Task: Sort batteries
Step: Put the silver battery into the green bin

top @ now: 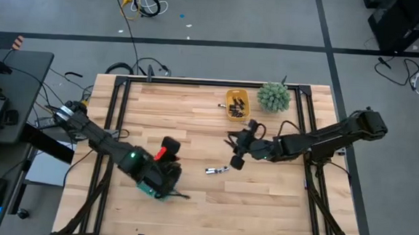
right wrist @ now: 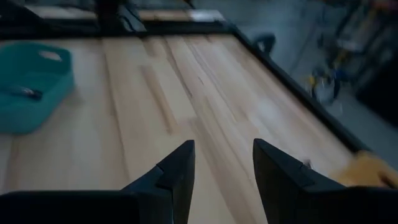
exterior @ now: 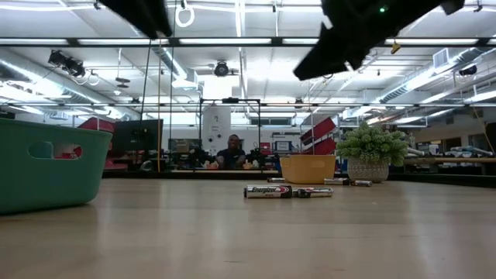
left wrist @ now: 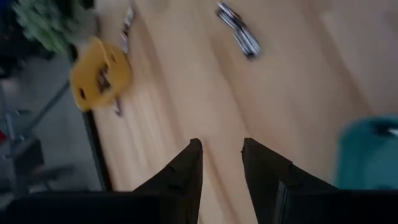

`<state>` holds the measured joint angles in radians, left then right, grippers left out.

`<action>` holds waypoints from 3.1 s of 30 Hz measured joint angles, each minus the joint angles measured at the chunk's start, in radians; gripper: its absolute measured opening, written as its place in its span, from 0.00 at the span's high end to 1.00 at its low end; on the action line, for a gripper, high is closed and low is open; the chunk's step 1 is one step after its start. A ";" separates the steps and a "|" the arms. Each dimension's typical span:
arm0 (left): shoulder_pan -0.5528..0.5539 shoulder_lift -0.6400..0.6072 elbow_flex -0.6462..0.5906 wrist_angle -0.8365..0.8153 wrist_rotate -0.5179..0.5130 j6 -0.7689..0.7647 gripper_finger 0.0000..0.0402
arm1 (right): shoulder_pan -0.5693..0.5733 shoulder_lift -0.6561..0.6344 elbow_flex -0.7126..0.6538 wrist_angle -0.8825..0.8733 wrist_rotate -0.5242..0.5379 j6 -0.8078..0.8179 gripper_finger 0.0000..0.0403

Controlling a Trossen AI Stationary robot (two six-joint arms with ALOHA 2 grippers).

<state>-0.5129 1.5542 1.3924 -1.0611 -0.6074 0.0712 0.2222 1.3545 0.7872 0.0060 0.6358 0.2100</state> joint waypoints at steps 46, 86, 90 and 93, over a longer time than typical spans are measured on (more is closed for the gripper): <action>0.264 -0.342 -0.413 0.853 -0.002 0.205 0.72 | -0.481 0.260 -0.045 -0.506 -0.369 0.392 0.63; 0.265 -0.336 -0.683 1.233 0.214 0.081 0.72 | -0.060 0.151 -0.053 0.095 -0.359 0.170 0.99; 0.266 -0.336 -0.709 1.257 0.259 0.074 0.72 | -0.058 0.151 -0.053 0.233 -0.383 0.106 0.99; 0.265 -0.336 -0.735 1.306 0.260 0.068 0.72 | -0.056 0.151 -0.053 0.324 -0.408 0.074 1.00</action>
<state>-0.2478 1.2179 0.6573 0.2450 -0.3470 0.1392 0.1657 1.5051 0.7346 0.3298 0.2279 0.2843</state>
